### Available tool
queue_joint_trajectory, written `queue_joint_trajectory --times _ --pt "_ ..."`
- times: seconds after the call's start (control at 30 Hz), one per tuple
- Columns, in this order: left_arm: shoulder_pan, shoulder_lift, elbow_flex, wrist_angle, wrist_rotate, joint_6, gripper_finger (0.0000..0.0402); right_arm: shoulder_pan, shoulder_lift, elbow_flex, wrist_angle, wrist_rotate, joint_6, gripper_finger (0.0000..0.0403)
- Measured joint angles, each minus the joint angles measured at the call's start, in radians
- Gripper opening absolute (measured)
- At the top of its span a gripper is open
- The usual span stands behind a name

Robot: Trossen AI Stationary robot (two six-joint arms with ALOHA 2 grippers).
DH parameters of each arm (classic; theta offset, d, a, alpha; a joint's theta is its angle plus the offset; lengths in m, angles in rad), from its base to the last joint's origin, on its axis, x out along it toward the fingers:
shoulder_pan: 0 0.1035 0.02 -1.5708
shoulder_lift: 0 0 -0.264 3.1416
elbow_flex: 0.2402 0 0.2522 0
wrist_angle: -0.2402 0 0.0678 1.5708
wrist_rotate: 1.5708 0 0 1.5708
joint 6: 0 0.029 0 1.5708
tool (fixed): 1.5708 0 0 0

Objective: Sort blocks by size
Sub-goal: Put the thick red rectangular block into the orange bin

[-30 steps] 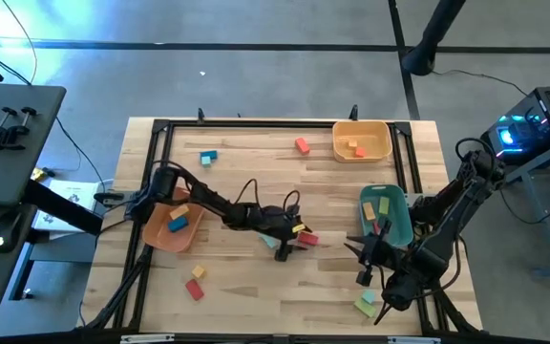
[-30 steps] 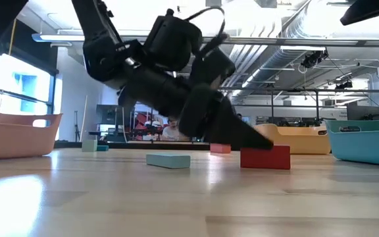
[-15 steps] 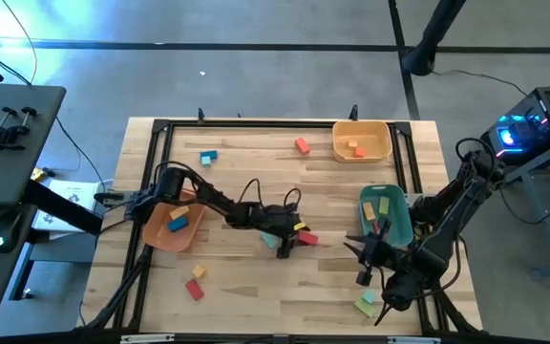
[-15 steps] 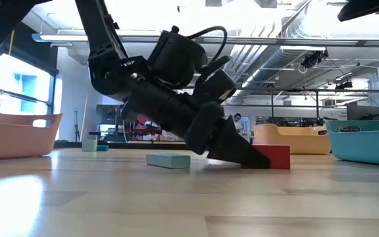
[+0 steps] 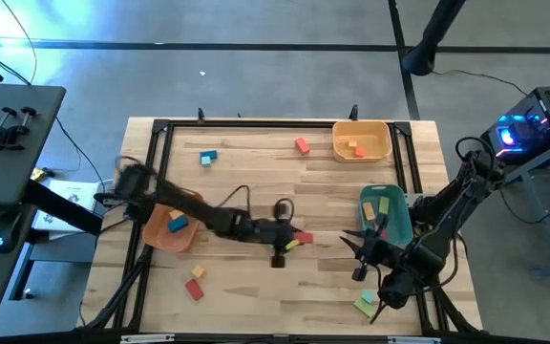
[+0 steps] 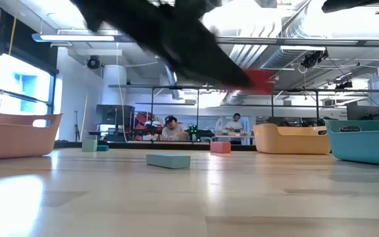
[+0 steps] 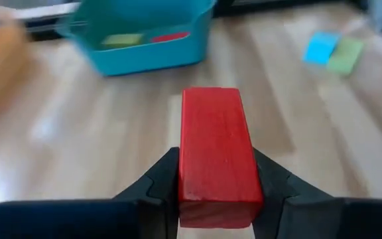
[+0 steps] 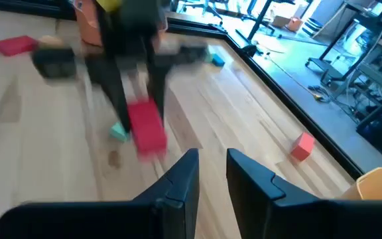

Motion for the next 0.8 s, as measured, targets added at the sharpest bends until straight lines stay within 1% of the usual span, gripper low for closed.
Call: queue_joint_trajectory --times 0.1,0.17,0.23,0.33,0.37,0.43,0.53,0.6,0.7,0.8 --pt "-0.076 -0.170 0.001 -0.263 -0.206 -0.020 0.0101 -0.018 0.000 0.000 -0.001 -0.003 -0.010 0.0071" --pt "-0.129 -0.268 0.002 -0.458 -0.327 -0.092 0.0101 -0.031 0.000 0.000 -0.001 -0.002 -0.025 0.0071" --pt "-0.178 -0.353 0.002 -0.668 -0.400 -0.228 0.0101 -0.043 0.000 0.000 0.000 -0.002 -0.044 0.0071" --pt "-0.231 -0.464 0.001 -0.986 -0.428 -0.516 0.0101 -0.058 0.000 0.000 0.003 -0.002 -0.071 0.0071" --pt "-0.244 -0.491 0.001 -1.094 -0.418 -0.628 0.0101 -0.063 0.000 0.000 0.004 -0.002 -0.077 0.0071" --pt "-0.263 -0.530 0.001 -1.307 -0.352 -0.836 0.0101 -0.069 0.000 0.000 0.007 -0.002 -0.091 0.0071" --pt "-0.277 -0.558 0.001 -1.571 -0.164 -1.079 0.0101 -0.071 0.000 0.000 0.009 -0.001 -0.095 0.0071" --pt "-0.278 -0.557 -0.001 -1.688 -0.051 -1.168 0.0101 -0.071 0.000 0.000 0.004 0.007 -0.105 0.0071" --pt "-0.278 -0.556 -0.001 -1.757 0.087 -1.224 0.0101 -0.071 0.000 0.000 0.004 0.026 -0.120 0.0071" --pt "-0.279 -0.556 -0.005 -1.751 0.124 -1.231 0.0101 -0.071 0.000 0.000 0.004 0.027 -0.121 0.0071"
